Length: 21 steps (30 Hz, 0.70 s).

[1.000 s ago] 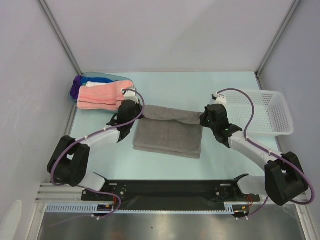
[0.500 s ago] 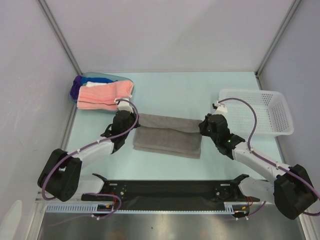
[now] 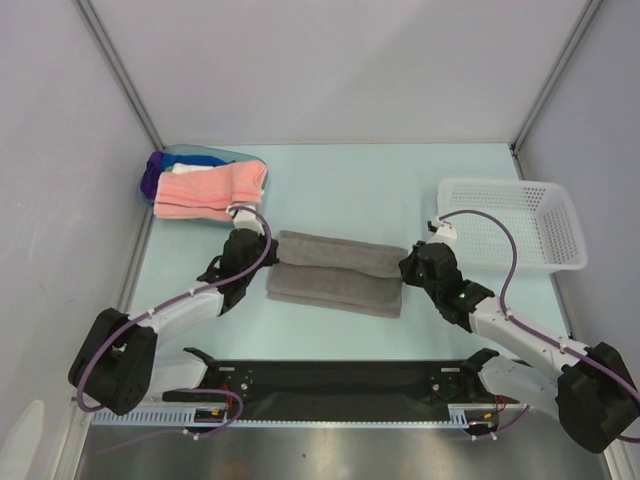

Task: Fold and stack the towels
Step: Fold the towel

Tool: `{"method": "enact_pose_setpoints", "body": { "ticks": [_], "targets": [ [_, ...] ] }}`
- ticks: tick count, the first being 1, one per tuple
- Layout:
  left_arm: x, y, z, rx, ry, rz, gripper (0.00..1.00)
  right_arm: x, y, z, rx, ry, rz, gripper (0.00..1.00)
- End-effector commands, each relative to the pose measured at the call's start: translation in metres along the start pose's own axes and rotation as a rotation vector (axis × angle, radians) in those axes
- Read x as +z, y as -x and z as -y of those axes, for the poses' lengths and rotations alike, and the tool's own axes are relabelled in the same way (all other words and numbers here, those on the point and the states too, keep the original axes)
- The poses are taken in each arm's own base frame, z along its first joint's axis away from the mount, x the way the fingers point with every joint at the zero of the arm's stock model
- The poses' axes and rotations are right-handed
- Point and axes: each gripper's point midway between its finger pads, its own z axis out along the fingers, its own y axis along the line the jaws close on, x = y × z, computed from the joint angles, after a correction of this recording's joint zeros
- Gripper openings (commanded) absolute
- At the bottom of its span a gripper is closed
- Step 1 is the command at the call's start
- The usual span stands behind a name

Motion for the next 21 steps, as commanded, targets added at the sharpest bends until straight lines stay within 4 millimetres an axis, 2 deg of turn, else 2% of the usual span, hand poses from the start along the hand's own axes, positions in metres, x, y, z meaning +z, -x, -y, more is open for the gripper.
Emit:
{"method": "enact_pose_setpoints", "body": {
  "ticks": [1, 6, 15, 21],
  "targets": [
    [-0.008, 0.006, -0.001, -0.011, -0.005, 0.032, 0.00, -0.004, 0.002, 0.005, 0.020, -0.019, 0.032, 0.00],
    [-0.013, 0.005, -0.002, -0.004, -0.014, 0.036, 0.00, -0.008, -0.007, 0.004, 0.014, -0.015, 0.023, 0.00],
    [-0.020, -0.009, 0.002, 0.000, -0.066, 0.014, 0.00, -0.012, -0.021, 0.005, 0.023, -0.009, 0.009, 0.00],
    [-0.022, -0.019, -0.005, 0.010, -0.053, -0.006, 0.00, -0.013, -0.030, 0.008, 0.030, -0.002, -0.011, 0.00]
  ]
}}
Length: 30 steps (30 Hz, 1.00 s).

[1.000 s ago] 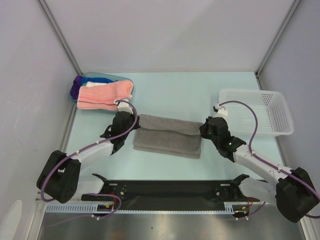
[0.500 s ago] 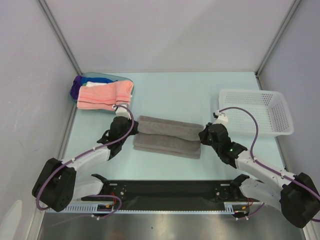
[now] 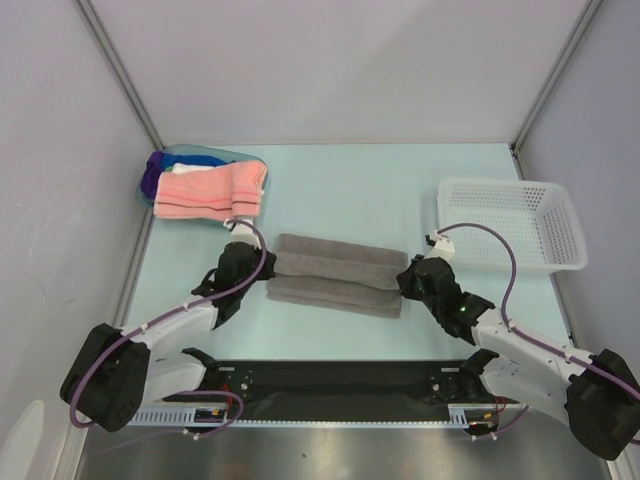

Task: Fold and stack the towels
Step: Fold the towel

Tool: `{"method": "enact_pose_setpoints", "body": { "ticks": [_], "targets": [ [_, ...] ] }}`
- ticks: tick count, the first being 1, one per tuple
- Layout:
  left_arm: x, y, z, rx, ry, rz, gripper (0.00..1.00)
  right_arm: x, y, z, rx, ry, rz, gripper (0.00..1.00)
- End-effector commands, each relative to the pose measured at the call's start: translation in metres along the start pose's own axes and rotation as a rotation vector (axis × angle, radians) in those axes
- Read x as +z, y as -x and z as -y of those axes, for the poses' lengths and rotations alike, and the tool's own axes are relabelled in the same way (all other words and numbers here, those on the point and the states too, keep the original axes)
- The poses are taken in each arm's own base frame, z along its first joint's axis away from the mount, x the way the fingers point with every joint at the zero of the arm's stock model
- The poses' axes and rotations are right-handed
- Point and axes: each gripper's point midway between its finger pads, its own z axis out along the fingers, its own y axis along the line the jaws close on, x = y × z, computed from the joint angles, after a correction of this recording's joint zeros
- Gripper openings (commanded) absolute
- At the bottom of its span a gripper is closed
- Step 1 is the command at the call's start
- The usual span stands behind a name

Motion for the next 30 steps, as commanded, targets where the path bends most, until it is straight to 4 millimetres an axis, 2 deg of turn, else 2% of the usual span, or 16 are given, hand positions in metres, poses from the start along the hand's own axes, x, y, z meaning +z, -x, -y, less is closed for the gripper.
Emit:
{"method": "enact_pose_setpoints", "body": {
  "ticks": [1, 4, 5, 8, 11, 12, 15, 19, 21, 22, 23, 24, 26, 27, 28, 30],
  "targets": [
    [-0.003, 0.008, 0.005, 0.005, -0.028, 0.036, 0.00, -0.001, 0.001, 0.004, 0.022, -0.014, 0.021, 0.01],
    [-0.003, 0.000, 0.003, 0.006, -0.027, 0.013, 0.01, -0.003, -0.007, 0.003, 0.025, -0.004, 0.006, 0.10],
    [-0.003, -0.002, 0.002, 0.005, -0.027, 0.012, 0.03, -0.003, -0.010, 0.004, 0.026, -0.001, 0.004, 0.20],
    [-0.006, -0.007, -0.002, -0.002, -0.018, 0.007, 0.08, -0.008, -0.018, 0.001, 0.029, 0.023, -0.015, 0.35],
    [-0.013, -0.003, -0.004, -0.021, -0.003, 0.011, 0.22, -0.016, -0.017, -0.001, 0.025, 0.031, -0.018, 0.45],
    [-0.016, 0.000, -0.003, -0.024, -0.005, 0.016, 0.27, -0.019, -0.019, 0.003, 0.016, 0.017, -0.025, 0.46],
    [-0.027, 0.014, -0.003, -0.028, 0.003, 0.047, 0.32, -0.027, -0.009, 0.004, 0.029, 0.001, -0.003, 0.47],
    [-0.042, 0.039, 0.001, -0.035, 0.006, 0.103, 0.35, -0.032, 0.008, -0.004, 0.031, -0.001, 0.029, 0.47],
    [-0.043, 0.045, 0.006, -0.036, -0.010, 0.109, 0.36, -0.028, 0.021, -0.006, 0.018, -0.021, 0.063, 0.48],
    [-0.042, 0.057, 0.013, -0.041, -0.026, 0.128, 0.36, -0.026, 0.026, -0.007, 0.010, -0.035, 0.072, 0.48],
    [-0.033, 0.059, 0.022, -0.032, -0.045, 0.098, 0.36, -0.020, 0.037, -0.015, -0.008, -0.045, 0.082, 0.48],
    [-0.033, 0.059, 0.024, -0.028, -0.060, 0.093, 0.36, -0.017, 0.042, -0.020, -0.006, -0.048, 0.089, 0.48],
    [-0.012, 0.056, 0.035, -0.004, -0.064, 0.018, 0.33, 0.000, 0.043, -0.022, -0.048, -0.084, 0.063, 0.48],
    [-0.006, 0.054, 0.039, 0.006, -0.070, -0.006, 0.32, 0.005, 0.054, -0.032, -0.044, -0.077, 0.073, 0.48],
    [0.007, 0.049, 0.044, 0.020, -0.073, -0.052, 0.32, 0.010, 0.055, -0.032, -0.059, -0.086, 0.065, 0.48],
    [0.017, 0.042, 0.049, 0.041, -0.078, -0.095, 0.30, 0.026, 0.046, -0.033, -0.072, -0.100, 0.022, 0.48]
  ]
}}
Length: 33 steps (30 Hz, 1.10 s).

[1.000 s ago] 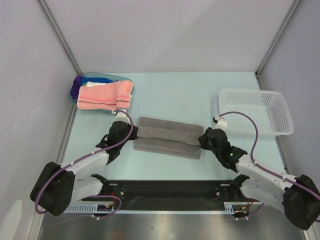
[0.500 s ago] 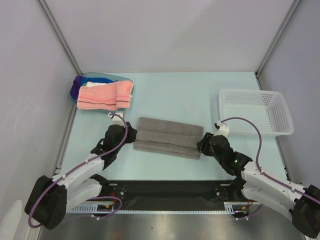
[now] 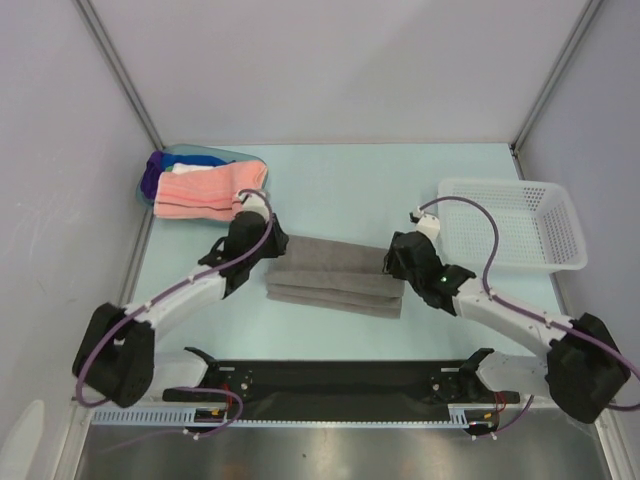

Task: Fold and stack the towels
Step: Fold the towel

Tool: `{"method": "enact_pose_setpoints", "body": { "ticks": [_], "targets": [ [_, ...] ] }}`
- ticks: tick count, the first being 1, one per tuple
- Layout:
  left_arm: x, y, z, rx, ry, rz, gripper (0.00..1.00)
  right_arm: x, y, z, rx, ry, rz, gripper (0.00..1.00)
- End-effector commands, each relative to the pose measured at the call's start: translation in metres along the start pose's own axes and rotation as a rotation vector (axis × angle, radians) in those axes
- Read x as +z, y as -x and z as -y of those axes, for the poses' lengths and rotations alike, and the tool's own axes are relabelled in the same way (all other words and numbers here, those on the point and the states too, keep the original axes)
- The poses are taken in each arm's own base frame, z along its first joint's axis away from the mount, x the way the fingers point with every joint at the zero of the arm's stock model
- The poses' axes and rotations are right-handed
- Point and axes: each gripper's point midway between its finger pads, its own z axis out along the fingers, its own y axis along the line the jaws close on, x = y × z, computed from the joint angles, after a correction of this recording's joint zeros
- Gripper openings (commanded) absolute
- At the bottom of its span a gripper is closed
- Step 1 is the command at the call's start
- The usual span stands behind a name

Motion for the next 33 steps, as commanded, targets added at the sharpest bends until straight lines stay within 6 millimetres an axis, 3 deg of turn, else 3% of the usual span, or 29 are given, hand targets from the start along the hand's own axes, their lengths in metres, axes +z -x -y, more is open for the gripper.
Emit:
{"method": "enact_pose_setpoints", "body": {
  "ticks": [1, 4, 9, 12, 18, 20, 27, 33],
  "targets": [
    [0.015, -0.005, 0.020, 0.043, -0.054, -0.087, 0.29, 0.017, 0.018, -0.013, -0.012, -0.001, 0.021, 0.47],
    [0.019, -0.030, 0.021, 0.056, -0.053, -0.154, 0.27, 0.022, -0.003, -0.014, -0.031, 0.004, -0.032, 0.47],
    [0.007, -0.065, 0.006, 0.043, -0.034, -0.204, 0.25, 0.006, -0.038, -0.015, -0.025, 0.056, -0.089, 0.47],
    [0.000, -0.073, 0.002, 0.028, -0.038, -0.198, 0.25, -0.007, -0.052, -0.010, 0.005, 0.082, -0.108, 0.47],
    [-0.006, -0.066, -0.001, 0.018, -0.022, -0.161, 0.33, -0.024, -0.056, 0.010, 0.036, 0.050, -0.103, 0.48],
    [-0.006, -0.062, 0.002, 0.017, -0.034, -0.154, 0.34, -0.022, -0.055, 0.021, 0.042, -0.007, -0.099, 0.52],
    [-0.007, -0.056, 0.034, 0.062, -0.131, -0.189, 0.38, 0.008, -0.050, 0.046, 0.119, -0.115, -0.147, 0.60],
    [-0.004, -0.090, 0.041, 0.123, -0.161, -0.273, 0.37, 0.024, -0.049, 0.041, 0.144, -0.107, -0.157, 0.74]
  ]
}}
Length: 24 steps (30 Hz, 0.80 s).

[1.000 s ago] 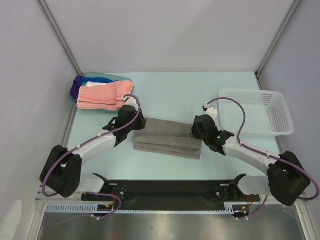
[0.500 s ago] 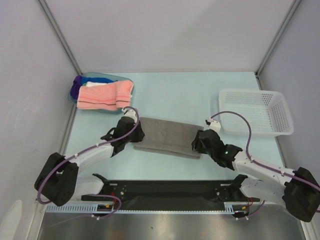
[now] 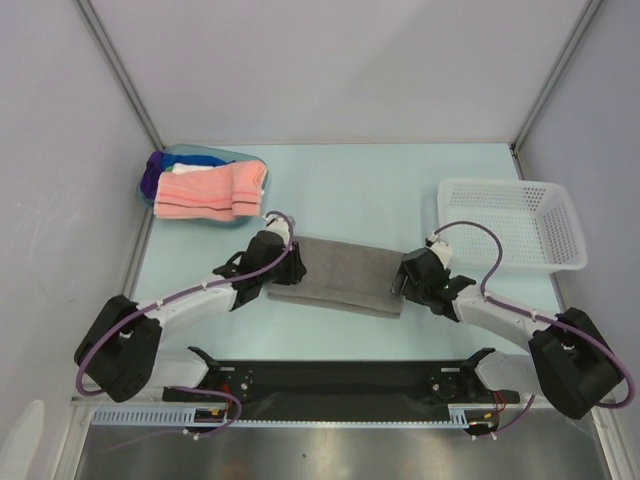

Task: Fold and stack the towels
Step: Fold the towel

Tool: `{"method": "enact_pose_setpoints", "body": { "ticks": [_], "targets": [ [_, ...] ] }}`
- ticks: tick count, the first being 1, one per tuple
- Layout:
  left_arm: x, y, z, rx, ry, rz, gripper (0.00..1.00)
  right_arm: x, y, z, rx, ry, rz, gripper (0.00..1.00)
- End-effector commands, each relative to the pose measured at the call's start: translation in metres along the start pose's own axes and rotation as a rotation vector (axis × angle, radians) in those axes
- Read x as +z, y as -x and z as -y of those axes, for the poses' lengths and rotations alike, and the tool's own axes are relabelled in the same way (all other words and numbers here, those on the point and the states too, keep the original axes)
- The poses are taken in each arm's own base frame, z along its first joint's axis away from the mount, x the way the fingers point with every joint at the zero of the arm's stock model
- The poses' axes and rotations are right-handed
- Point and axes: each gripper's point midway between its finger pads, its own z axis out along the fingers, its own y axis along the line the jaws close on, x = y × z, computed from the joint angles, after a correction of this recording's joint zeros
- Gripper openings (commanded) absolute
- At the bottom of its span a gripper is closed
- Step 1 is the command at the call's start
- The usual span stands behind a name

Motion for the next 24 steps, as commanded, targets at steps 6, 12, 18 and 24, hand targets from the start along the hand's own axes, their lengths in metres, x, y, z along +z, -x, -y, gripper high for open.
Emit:
{"method": "enact_pose_setpoints", "body": {
  "ticks": [6, 12, 18, 24],
  "targets": [
    [-0.002, -0.017, 0.051, 0.077, -0.217, 0.007, 0.36, 0.008, 0.010, -0.031, 0.042, 0.074, 0.030, 0.76],
    [0.000, -0.008, 0.099, 0.133, -0.335, 0.044, 0.36, 0.018, -0.002, -0.034, 0.052, 0.062, 0.007, 0.76],
    [0.029, -0.048, 0.108, 0.157, -0.295, -0.092, 0.31, 0.029, -0.011, -0.040, 0.060, 0.060, -0.022, 0.72],
    [0.038, -0.087, 0.094, 0.132, -0.210, -0.183, 0.26, 0.037, -0.019, -0.045, 0.022, 0.020, -0.044, 0.61]
  ]
}}
